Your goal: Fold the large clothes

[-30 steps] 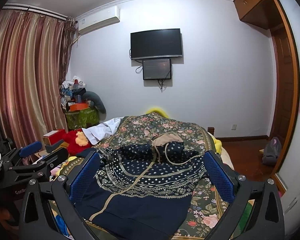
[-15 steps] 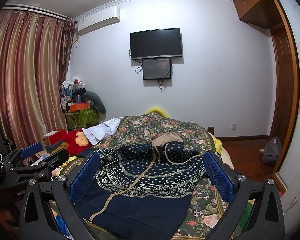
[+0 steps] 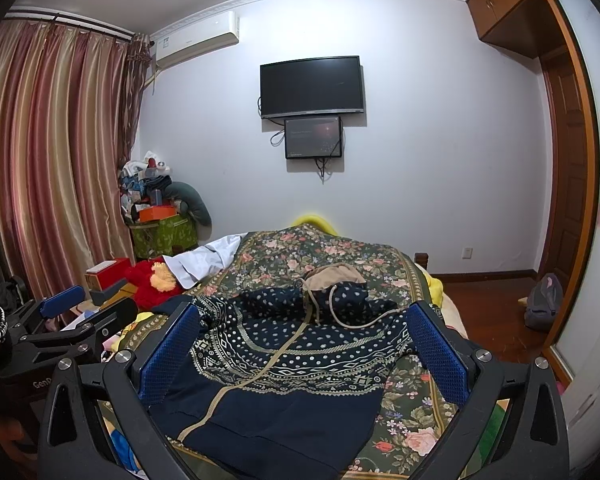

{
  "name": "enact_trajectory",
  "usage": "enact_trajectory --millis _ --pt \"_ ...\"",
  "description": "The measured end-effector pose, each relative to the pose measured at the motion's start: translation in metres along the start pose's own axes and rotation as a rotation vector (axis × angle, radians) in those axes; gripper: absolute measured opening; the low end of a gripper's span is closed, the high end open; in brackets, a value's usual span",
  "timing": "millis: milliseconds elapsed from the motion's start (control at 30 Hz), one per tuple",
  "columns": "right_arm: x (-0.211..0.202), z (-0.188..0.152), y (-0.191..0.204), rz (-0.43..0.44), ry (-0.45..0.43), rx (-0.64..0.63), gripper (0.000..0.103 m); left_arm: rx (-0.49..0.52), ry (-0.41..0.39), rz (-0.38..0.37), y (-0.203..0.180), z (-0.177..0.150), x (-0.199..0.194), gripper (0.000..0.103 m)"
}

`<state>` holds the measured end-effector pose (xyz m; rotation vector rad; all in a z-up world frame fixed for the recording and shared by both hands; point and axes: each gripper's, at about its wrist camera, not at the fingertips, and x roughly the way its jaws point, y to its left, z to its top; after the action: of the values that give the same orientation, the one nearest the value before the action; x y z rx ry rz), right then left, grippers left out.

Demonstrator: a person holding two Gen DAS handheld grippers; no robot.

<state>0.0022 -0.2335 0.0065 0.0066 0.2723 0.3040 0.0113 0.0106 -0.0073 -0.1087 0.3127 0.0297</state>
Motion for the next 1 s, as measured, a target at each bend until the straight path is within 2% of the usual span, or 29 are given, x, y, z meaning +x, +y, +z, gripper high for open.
enact_trajectory --millis 633,800,1000 --pt "0.013 -0.002 -0.001 0.013 0.021 -0.001 0.103 0.004 0.004 -0.002 0.003 -0.001 0.008 0.102" --pt "0.045 0.001 0.001 0.028 0.052 -0.007 0.103 -0.024 0.037 0.014 0.021 0.001 0.029 0.102" --pt "0.109 0.008 0.008 0.015 0.094 -0.049 0.103 -0.074 0.124 0.043 0.064 0.01 0.08 0.102"
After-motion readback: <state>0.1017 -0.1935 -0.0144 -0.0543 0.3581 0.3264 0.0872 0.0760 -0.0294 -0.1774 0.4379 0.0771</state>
